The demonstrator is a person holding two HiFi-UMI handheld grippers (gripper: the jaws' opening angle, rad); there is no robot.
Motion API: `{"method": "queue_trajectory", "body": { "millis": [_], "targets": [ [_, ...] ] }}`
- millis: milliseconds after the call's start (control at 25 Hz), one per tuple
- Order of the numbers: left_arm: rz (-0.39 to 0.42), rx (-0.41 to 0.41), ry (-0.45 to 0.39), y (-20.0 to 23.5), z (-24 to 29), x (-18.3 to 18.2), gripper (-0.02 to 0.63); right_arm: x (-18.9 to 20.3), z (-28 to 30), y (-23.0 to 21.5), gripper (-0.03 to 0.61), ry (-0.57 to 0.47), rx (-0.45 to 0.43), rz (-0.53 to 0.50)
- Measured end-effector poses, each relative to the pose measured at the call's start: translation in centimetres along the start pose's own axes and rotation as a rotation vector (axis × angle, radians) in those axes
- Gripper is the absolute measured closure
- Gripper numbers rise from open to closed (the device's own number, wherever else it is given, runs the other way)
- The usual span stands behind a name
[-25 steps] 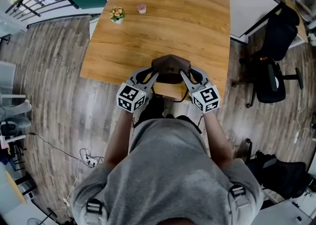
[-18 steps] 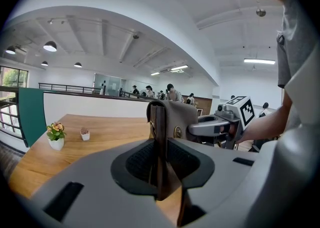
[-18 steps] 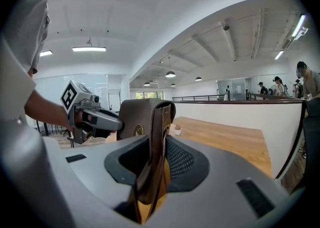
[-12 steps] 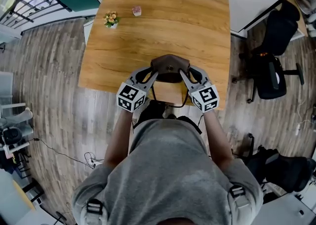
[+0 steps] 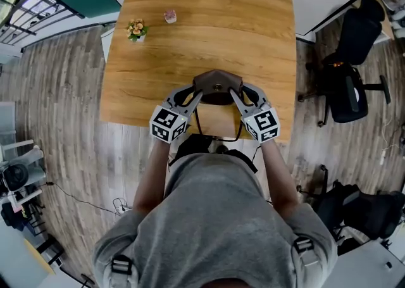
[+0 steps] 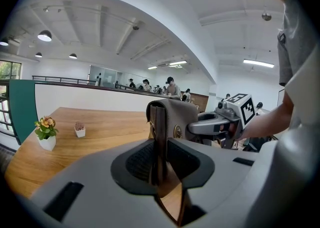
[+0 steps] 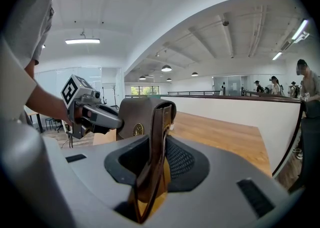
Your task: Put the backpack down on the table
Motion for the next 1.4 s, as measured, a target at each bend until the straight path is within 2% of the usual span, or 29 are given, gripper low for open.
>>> {"method": "queue_trajectory", "body": {
  "millis": [680,1400],
  "targets": [
    [-0.015,0.031,0.084,4.0,2.7,2.1,0.518,3.1,4.2,-1.2,0.468,0.109,0.028,-0.075],
    [-0.017,0.087,0.173,6.4,5.6,4.7,0.518,5.7,6.7,-2.2,0.466,0.182,0.051,-0.049]
  ]
}}
Point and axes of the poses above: the fingertips, and each gripper's own axes: z forward along the fingers, y to its left, x out of its underside, the point moved 4 cm from there along -z, backward along the fingers, and after that the axes turned 8 degrees about x, right-handed, at the moved point
